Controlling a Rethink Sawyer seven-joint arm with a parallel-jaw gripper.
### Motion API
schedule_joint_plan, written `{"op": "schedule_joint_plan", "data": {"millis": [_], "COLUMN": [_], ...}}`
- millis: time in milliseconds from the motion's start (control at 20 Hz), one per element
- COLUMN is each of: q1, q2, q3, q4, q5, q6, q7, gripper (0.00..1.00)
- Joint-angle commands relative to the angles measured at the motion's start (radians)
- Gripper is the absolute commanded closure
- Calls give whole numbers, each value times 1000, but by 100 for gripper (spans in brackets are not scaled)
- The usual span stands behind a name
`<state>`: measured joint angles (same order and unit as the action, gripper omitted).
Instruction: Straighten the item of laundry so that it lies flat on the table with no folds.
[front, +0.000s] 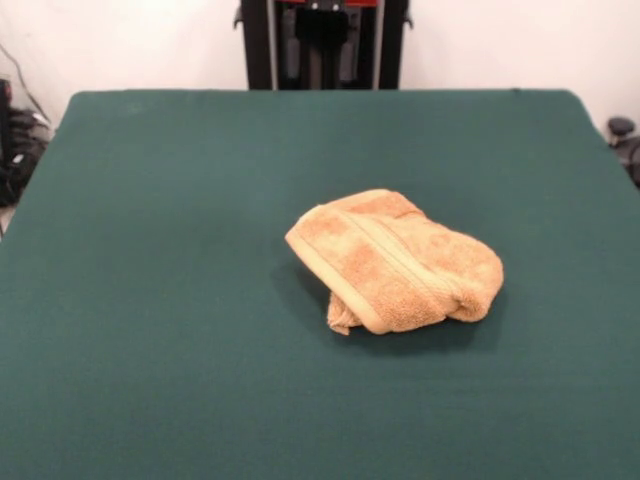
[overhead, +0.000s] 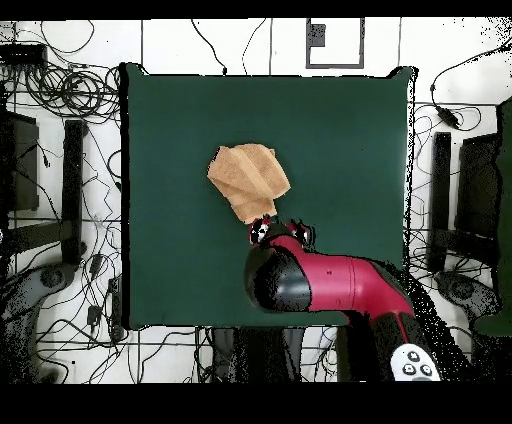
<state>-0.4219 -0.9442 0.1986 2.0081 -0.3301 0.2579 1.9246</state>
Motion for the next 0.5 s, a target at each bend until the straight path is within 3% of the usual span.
{"op": "schedule_joint_plan", "data": {"millis": [50, 250, 500], "q1": [6, -4, 4], "q2": [88, 112, 207], "q3": [113, 130, 135], "q4": [-122, -148, -265], "q5": [33, 35, 19], "q6": [153, 169, 198], "q7": [-17, -28, -52], "gripper": [0, 0, 0]}}
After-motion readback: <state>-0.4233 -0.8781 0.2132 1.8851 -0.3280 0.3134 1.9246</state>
